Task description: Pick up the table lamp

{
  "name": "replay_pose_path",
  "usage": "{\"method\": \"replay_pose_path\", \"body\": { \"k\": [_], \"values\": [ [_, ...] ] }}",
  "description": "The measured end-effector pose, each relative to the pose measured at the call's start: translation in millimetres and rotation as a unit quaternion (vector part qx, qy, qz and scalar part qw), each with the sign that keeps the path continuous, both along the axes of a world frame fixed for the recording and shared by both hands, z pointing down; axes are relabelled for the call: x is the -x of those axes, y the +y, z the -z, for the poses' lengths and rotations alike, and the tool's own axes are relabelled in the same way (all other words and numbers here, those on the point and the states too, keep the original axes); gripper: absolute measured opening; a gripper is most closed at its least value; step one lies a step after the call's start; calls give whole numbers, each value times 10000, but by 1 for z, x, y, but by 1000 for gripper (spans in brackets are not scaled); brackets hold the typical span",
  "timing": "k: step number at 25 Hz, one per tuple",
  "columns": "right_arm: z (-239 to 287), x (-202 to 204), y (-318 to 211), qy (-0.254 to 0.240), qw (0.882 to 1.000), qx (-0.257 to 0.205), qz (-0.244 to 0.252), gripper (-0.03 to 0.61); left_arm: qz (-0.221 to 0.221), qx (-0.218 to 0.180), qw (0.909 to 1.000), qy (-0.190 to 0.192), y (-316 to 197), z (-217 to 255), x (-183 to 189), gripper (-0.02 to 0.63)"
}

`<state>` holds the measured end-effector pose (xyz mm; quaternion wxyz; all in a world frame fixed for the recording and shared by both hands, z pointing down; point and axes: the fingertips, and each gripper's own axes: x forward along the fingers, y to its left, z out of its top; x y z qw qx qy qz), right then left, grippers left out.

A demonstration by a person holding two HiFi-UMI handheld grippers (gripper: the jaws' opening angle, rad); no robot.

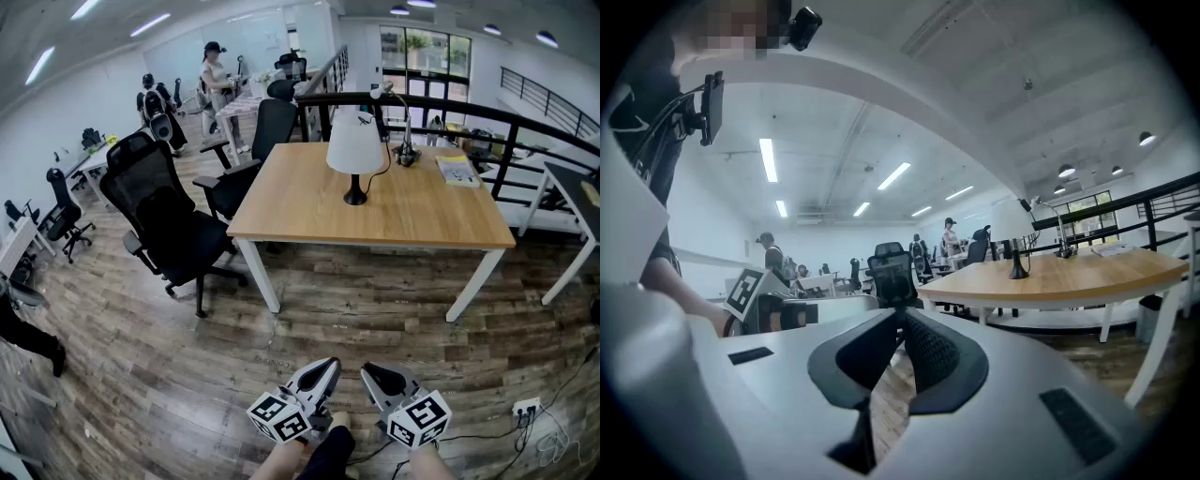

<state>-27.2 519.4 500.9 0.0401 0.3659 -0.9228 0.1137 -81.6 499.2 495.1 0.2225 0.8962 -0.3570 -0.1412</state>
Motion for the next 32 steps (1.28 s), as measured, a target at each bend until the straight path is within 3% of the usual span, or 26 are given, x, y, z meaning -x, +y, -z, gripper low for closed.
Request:
{"method": "replay_pose_path", "body": {
  "k": [17,32],
  "values": [
    [-1,-11,-166,37,9995,18,-325,49,-299,-323,9981,-442,-163,6,-21,11],
    [0,-7,-243,-130,9973,161,-702,51,-276,-194,9989,-313,-227,3,-4,11]
  ]
}}
